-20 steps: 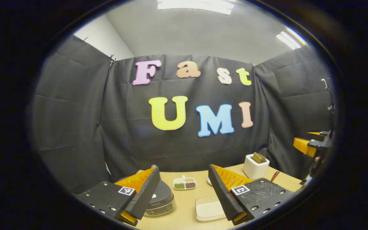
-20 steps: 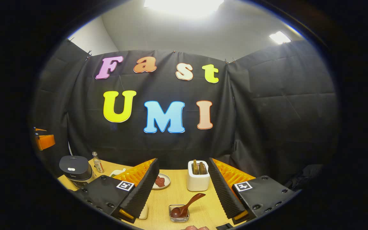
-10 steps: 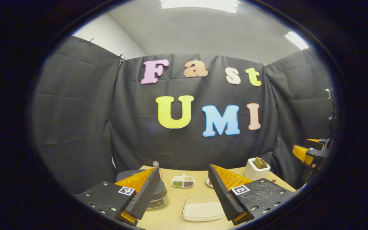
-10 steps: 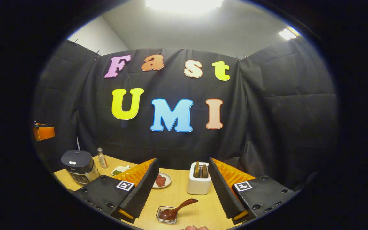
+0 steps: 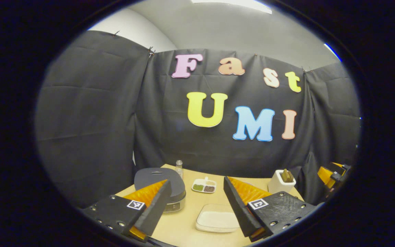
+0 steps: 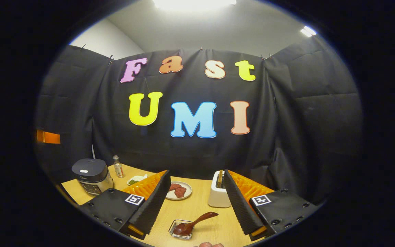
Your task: Close the left gripper, press the button to open the rice cooker; take a wooden spoon from the chopstick holder with the right hand, scoop a spoonful of rice and pour it into the rice cooker, then put the wooden spoon back into the chopstick holder.
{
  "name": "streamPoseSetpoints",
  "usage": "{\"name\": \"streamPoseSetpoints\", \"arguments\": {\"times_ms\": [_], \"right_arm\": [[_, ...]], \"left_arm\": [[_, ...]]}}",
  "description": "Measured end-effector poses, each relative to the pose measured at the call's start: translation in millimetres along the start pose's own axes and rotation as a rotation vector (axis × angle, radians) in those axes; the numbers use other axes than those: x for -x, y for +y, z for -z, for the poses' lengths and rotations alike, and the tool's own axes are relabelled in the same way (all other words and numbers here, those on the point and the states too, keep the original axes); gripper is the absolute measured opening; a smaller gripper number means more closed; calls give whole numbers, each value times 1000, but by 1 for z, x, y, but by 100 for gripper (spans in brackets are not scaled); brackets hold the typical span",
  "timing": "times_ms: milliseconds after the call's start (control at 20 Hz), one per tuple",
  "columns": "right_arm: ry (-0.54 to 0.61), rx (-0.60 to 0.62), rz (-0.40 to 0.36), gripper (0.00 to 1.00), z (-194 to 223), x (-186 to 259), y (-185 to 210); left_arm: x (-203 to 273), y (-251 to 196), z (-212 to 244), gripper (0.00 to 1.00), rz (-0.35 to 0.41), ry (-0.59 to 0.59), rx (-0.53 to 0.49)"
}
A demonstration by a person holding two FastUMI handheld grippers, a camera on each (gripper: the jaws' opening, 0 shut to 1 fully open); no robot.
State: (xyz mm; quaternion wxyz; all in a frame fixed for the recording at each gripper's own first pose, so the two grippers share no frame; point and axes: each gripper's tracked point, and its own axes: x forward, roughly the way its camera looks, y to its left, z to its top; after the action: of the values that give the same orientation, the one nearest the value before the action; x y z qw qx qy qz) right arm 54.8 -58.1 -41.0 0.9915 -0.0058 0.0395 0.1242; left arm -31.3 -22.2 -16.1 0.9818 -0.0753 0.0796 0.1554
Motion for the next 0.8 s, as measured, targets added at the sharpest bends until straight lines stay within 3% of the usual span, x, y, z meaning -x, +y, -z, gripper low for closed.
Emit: {"name": "streamPoseSetpoints", "arguments": {"times_ms": [200, 300, 400, 550, 600, 700, 750, 800], "right_arm": [[20, 2, 55, 96, 3, 1, 9], [29, -13, 95, 97, 4, 0, 18], [33, -30, 130, 97, 4, -1, 28], [35, -39, 170, 97, 3, -1, 43], [30, -38, 182, 97, 2, -1, 47], [28, -28, 205, 97, 3, 1, 54], [31, -22, 218, 97, 6, 1, 57], [33, -20, 232, 97, 7, 1, 59]], "left_arm": [[-35, 41, -6, 91, -5, 52, -27], [-53, 63, -13, 64, 5, 65, -68], [-69, 84, -21, 64, 7, 60, -97], [-90, 93, -22, 38, 74, 80, -88], [-98, 104, -22, 36, 59, 77, -105], [-113, 110, -22, 9, 97, 80, -113], [-119, 107, -17, 9, 128, 90, -115], [-132, 114, -13, 8, 104, 90, -131]]}}
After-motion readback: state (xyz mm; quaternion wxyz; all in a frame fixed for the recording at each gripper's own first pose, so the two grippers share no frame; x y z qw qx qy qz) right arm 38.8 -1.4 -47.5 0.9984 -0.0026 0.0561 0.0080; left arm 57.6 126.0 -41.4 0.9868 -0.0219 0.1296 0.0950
